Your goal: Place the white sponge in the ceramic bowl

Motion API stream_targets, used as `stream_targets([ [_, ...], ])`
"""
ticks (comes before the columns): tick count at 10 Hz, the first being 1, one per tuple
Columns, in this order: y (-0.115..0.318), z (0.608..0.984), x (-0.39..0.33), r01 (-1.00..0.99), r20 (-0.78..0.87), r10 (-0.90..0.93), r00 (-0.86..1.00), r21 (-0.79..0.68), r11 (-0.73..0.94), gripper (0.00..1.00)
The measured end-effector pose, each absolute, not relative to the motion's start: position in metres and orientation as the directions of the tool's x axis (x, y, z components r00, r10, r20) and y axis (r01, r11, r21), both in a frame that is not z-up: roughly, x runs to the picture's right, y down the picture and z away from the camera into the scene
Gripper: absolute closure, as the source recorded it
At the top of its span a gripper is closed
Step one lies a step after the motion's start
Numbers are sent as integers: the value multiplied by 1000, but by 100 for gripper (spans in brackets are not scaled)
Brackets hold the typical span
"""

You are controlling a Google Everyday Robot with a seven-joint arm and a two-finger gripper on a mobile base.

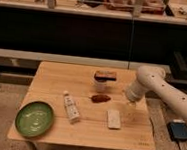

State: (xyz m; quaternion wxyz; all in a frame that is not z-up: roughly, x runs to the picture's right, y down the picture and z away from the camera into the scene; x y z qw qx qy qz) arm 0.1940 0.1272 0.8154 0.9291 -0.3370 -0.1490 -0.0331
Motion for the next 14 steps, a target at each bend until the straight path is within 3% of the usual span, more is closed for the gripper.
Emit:
stream_targets([
  [14, 130, 817, 192, 170, 306, 37, 951, -619, 767, 20],
])
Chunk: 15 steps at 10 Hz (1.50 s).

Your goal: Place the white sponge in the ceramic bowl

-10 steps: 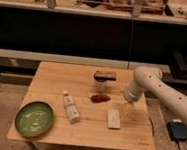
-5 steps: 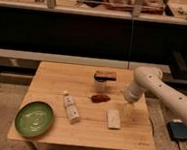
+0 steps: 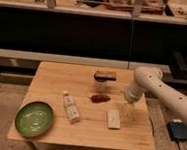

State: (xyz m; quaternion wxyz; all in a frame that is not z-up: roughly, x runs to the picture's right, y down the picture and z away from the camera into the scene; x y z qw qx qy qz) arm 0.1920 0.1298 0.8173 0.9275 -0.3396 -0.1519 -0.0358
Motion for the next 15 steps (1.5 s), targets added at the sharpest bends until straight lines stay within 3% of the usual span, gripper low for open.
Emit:
stream_targets([
  [15, 191, 857, 155, 276, 418, -2, 908, -596, 754, 20],
])
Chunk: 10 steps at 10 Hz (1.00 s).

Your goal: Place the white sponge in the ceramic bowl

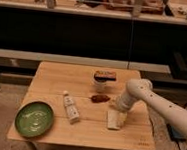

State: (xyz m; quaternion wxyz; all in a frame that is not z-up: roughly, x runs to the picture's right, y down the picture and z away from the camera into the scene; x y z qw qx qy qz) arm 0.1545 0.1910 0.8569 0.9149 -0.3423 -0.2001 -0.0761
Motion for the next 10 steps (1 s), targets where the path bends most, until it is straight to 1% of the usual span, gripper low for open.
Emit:
stream_targets([
  [1, 193, 858, 153, 281, 423, -4, 906, -593, 754, 20],
  [2, 194, 858, 152, 285, 427, -7, 904, -590, 755, 22],
  [3, 193, 856, 148, 295, 436, -14, 900, -584, 756, 33],
  [4, 191, 854, 142, 306, 444, -22, 896, -578, 757, 41],
  [5, 190, 853, 138, 314, 450, -28, 892, -574, 756, 44],
  [8, 189, 851, 135, 329, 463, -41, 886, -563, 758, 44],
  [9, 188, 851, 133, 337, 468, -47, 882, -559, 757, 46],
  [10, 181, 847, 129, 349, 477, -56, 877, -552, 758, 56],
])
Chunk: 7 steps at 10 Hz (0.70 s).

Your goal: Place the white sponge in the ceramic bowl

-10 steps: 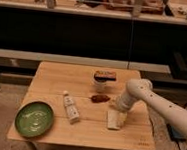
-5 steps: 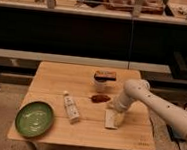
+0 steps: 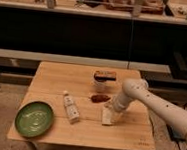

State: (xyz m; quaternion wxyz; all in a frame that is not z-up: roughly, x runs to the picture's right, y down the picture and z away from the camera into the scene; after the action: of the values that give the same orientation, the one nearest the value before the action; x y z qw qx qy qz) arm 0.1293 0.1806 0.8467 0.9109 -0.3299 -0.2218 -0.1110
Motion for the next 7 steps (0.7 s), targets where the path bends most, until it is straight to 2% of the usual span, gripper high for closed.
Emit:
stream_targets([
  [2, 171, 841, 123, 367, 491, -69, 868, -544, 754, 71],
  [6, 146, 815, 102, 425, 540, -117, 833, -490, 761, 75],
  [7, 132, 802, 93, 450, 562, -135, 816, -470, 759, 81],
])
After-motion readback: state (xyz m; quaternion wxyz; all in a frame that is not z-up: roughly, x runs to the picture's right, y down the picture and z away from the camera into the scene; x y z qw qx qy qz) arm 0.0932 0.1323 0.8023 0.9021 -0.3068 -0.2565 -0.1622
